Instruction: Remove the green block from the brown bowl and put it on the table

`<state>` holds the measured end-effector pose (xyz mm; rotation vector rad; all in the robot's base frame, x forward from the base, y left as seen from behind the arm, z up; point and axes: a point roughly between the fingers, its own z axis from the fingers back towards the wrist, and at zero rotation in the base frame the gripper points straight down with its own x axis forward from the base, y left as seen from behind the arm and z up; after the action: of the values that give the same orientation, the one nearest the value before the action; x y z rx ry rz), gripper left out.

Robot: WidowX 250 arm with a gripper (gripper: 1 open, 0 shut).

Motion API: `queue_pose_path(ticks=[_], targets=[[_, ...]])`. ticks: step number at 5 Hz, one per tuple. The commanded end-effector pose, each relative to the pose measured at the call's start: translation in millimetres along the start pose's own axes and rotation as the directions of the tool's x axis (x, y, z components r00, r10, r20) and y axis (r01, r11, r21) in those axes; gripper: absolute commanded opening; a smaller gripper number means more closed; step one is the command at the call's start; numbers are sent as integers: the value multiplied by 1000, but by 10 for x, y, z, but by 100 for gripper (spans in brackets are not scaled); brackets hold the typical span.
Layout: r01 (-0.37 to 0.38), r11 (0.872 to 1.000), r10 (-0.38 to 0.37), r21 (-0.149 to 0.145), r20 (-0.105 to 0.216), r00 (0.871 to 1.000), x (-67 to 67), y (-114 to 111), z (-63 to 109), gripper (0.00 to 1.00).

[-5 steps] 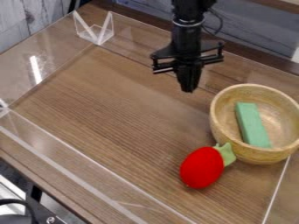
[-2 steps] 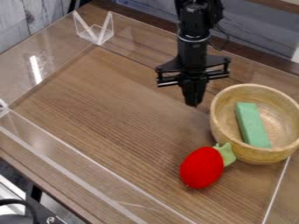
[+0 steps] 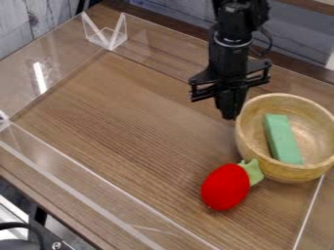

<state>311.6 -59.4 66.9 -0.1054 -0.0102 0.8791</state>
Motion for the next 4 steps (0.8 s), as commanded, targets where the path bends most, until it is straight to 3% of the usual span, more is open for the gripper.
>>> queue_pose_path(ticks=[1, 2, 4], targets=[[19, 996, -15, -90, 42, 999, -31, -215, 411, 0], [23, 995, -19, -96, 34, 999, -79, -307, 520, 0], [93, 992, -93, -87, 0, 996, -332, -507, 472, 0]])
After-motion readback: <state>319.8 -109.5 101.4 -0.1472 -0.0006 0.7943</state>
